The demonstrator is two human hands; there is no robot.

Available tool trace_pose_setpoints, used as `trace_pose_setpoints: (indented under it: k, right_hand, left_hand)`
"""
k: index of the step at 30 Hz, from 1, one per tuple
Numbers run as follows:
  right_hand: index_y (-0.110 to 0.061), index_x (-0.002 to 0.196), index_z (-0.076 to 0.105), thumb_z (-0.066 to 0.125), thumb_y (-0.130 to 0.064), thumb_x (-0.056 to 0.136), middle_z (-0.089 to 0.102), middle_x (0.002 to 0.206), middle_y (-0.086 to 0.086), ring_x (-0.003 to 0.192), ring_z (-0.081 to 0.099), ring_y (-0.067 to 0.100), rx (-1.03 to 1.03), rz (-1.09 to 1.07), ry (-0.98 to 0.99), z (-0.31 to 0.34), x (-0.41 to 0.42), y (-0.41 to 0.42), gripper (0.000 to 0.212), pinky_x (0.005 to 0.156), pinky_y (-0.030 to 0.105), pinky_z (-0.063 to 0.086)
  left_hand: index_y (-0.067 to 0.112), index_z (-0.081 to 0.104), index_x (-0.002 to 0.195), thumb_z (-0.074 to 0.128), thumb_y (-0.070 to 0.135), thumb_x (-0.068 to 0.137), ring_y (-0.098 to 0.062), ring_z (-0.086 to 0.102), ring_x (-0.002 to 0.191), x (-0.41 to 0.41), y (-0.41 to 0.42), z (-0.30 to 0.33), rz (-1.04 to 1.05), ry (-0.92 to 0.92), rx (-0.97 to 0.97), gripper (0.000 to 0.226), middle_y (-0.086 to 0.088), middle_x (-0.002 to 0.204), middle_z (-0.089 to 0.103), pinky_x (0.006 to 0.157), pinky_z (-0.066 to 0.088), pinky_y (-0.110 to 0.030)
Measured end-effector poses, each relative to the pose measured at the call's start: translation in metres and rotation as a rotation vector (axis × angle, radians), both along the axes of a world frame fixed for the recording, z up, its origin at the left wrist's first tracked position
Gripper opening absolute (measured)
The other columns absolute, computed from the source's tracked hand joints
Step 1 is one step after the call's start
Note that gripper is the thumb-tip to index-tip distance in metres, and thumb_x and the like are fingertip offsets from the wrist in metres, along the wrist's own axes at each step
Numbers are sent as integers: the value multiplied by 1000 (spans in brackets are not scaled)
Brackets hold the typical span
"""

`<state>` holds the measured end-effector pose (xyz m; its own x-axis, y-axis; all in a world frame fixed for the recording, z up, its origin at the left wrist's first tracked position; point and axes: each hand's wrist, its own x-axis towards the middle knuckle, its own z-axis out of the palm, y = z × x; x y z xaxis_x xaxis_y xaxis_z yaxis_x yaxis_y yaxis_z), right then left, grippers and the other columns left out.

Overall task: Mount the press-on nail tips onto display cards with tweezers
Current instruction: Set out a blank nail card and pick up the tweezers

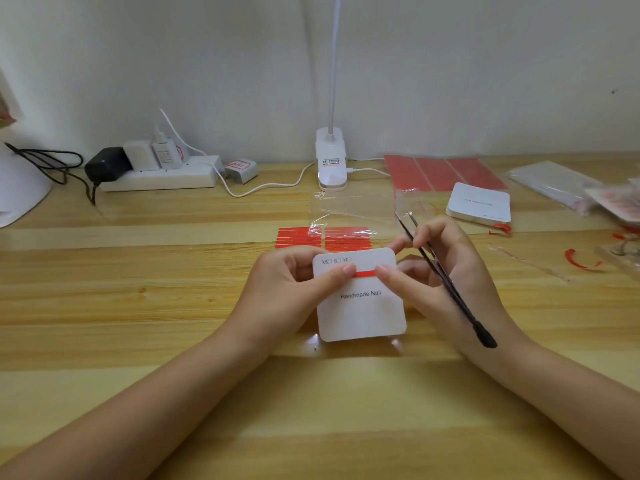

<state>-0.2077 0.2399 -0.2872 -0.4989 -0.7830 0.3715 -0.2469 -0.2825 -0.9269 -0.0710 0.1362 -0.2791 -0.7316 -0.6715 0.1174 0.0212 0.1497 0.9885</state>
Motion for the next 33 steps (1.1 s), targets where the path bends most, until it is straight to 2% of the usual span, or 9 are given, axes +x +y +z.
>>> trace_pose_setpoints:
  k: [2,6,10,14,18,23,26,31,33]
  right_hand:
    - [-18,81,40,71,3,72,63,78,-13,56,56,10,49,-4,12,0,0,-1,39,59,27,51]
    - [-11,77,42,67,9,75,60,73,-9,51,54,-4,49,55,3,3,0,0,33,51,12,47]
    - [-12,77,42,64,9,78,59,63,-13,47,48,-2,66,83,20,2,-2,1,31,50,12,44]
    - [-15,77,44,61,7,81,53,73,18,64,48,23,101,54,-6,1,-5,1,27,58,27,49]
    - [-14,77,45,57,10,83,60,76,1,68,57,17,97,66,-71,0,-7,1,28,61,19,51]
    - [-16,77,46,56,10,84,55,83,33,67,51,27,106,18,-41,0,-7,2,28,61,18,49]
    - [-17,76,46,57,8,84,50,69,17,65,48,21,104,-5,-18,-2,-8,1,28,60,17,46]
    - [-20,77,46,57,6,85,54,78,24,73,50,22,93,-15,-11,-4,-9,0,29,64,21,45]
    - [-20,78,47,57,6,85,60,86,26,72,56,34,94,-21,12,-4,-10,-1,29,68,25,49]
  left_hand:
    - [15,71,78,68,20,71,-9,70,70,-2,3,0,-28,-1,0,9,-1,77,74,57,51,-16]
    - [15,71,78,68,12,77,-12,70,71,-4,3,-3,-42,-16,9,4,-3,78,74,59,54,-19]
    - [10,70,85,66,9,80,-12,70,73,-1,-1,-2,-60,-31,26,7,-4,80,74,59,53,-19]
    - [12,68,97,58,2,85,-8,70,76,3,-4,3,-108,-17,30,18,1,85,74,58,51,-14]
    - [23,59,107,50,-3,90,-8,69,82,4,-7,3,-122,-15,61,33,2,91,73,62,54,-18]
    - [26,48,121,41,-3,93,-13,68,93,3,-10,0,-182,-6,133,41,-2,100,72,71,56,-24]
    - [23,42,131,40,-2,94,-15,67,96,3,-12,-2,-204,3,211,45,-3,104,71,74,56,-25]
    - [20,65,107,44,3,92,-15,70,87,6,-12,-2,-202,-12,249,32,-3,100,72,65,57,-24]
    - [19,74,91,47,5,91,-15,70,81,7,-11,-3,-191,-41,201,31,-4,95,73,60,56,-22]
